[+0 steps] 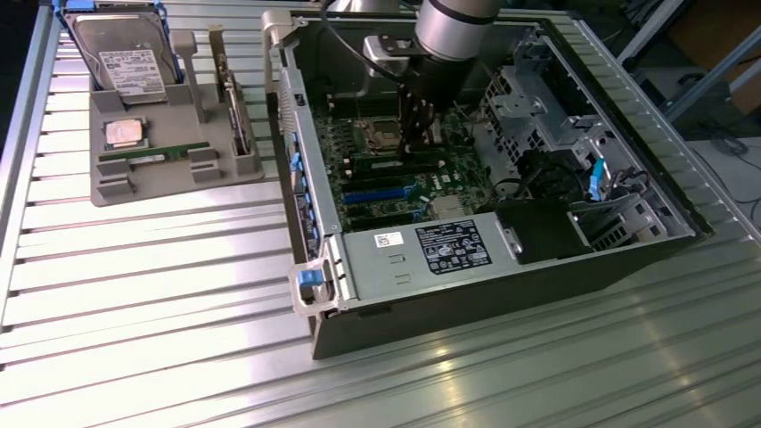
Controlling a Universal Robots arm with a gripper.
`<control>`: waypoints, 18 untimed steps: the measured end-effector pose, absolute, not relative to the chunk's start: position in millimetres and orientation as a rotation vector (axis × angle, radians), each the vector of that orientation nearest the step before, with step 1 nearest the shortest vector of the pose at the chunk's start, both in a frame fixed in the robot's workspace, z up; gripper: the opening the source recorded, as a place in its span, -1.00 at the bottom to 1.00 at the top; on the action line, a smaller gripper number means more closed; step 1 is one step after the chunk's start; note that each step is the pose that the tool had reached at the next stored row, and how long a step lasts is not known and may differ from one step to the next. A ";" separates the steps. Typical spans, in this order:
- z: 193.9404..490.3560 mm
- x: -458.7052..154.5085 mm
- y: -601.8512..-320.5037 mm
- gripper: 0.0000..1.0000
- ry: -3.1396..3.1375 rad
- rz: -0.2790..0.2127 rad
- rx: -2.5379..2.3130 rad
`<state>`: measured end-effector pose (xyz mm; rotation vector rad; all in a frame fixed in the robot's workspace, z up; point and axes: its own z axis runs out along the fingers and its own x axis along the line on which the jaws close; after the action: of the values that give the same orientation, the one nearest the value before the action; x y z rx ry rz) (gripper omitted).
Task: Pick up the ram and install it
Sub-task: 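Insert the ram into the slot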
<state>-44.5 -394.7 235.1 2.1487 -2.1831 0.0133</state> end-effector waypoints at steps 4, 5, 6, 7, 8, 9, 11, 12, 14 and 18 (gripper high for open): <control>233.5 -44.5 -395.4 -0.76 -2.183 0.013 2.149; 233.5 -44.5 -395.4 -0.76 -2.183 0.013 2.149; 233.5 -44.5 -395.4 -0.74 -2.183 0.013 2.149; 233.5 -44.5 -395.4 -0.62 -2.183 0.013 2.149; 233.5 -44.5 -395.4 -0.62 -2.183 0.013 2.149; 237.6 -44.4 -395.4 -0.62 -2.182 0.014 2.148; 248.9 -44.4 -393.7 -0.64 -2.182 0.015 2.148; 249.2 -43.8 -393.6 -0.77 -2.182 0.015 2.149; 248.5 -30.8 -393.6 -0.79 -2.180 0.009 2.146; 247.1 6.4 -393.6 -0.79 -2.171 -0.008 2.138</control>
<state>6.4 -393.6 247.1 2.1380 -2.1708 -0.0076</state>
